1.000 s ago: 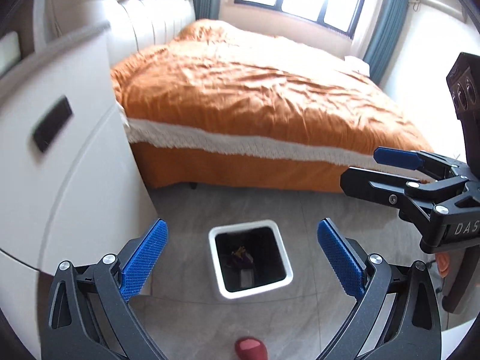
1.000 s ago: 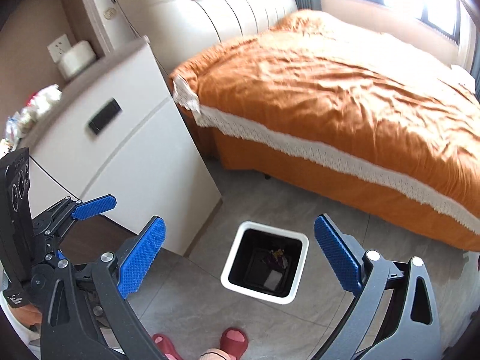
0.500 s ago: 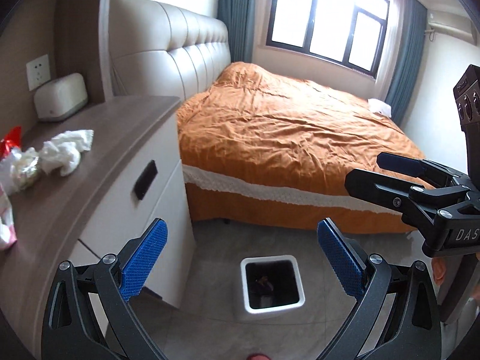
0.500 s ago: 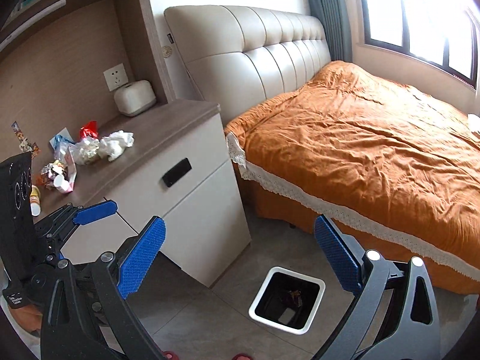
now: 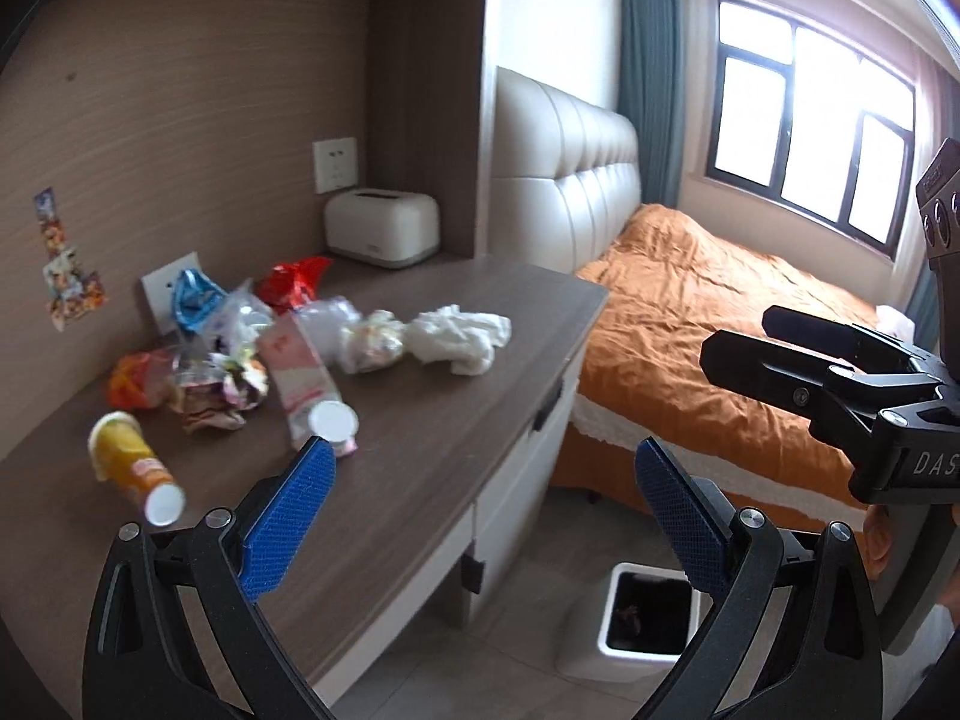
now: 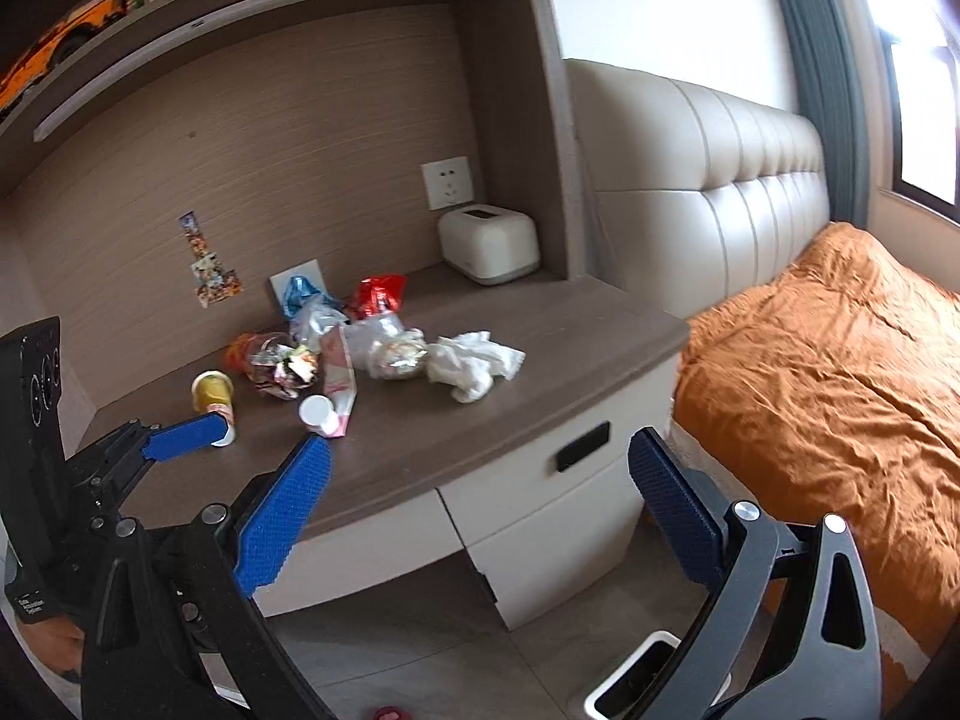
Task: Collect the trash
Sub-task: 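Move both open tools back from the bin to the desk, then grasp the orange juice cup with the left tool while the right tool grasps the pink milk carton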
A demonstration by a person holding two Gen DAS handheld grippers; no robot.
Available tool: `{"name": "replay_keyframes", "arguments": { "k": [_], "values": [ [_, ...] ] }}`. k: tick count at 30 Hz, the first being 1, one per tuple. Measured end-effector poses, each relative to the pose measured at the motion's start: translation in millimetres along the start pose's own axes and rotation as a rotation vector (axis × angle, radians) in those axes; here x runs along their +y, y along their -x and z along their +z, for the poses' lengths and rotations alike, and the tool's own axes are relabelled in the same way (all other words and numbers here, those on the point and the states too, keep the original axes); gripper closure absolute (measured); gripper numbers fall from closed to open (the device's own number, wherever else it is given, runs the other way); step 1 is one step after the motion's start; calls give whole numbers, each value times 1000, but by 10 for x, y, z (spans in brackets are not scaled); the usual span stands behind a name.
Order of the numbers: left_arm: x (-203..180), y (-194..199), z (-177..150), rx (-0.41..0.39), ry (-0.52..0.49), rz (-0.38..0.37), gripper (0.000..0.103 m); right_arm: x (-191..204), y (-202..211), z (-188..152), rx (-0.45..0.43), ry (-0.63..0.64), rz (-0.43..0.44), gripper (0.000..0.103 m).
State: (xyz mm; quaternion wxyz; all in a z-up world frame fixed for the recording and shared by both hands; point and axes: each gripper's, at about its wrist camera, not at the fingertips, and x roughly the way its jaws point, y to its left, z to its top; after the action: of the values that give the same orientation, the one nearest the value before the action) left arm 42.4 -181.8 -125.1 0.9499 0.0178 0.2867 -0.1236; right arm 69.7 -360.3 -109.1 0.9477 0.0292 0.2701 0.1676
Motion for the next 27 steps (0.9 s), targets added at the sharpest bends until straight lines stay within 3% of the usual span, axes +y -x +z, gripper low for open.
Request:
{"name": "replay_keyframes", "arguments": {
  "k": [5,7,13,27],
  "values": [
    [427,219,8,-26,49,86,5,481,-189,157,-24,79,63,4],
    [614,303,18,-46,89,113,5,635,-299,196,3,96,96,4],
    [932,437,-33,-38,116,183,5,1028,-524,289,-15,148,140,4],
    [1435,337,-148,0,169,265,5,1278,-931,282,34,161,169,4]
  ]
}}
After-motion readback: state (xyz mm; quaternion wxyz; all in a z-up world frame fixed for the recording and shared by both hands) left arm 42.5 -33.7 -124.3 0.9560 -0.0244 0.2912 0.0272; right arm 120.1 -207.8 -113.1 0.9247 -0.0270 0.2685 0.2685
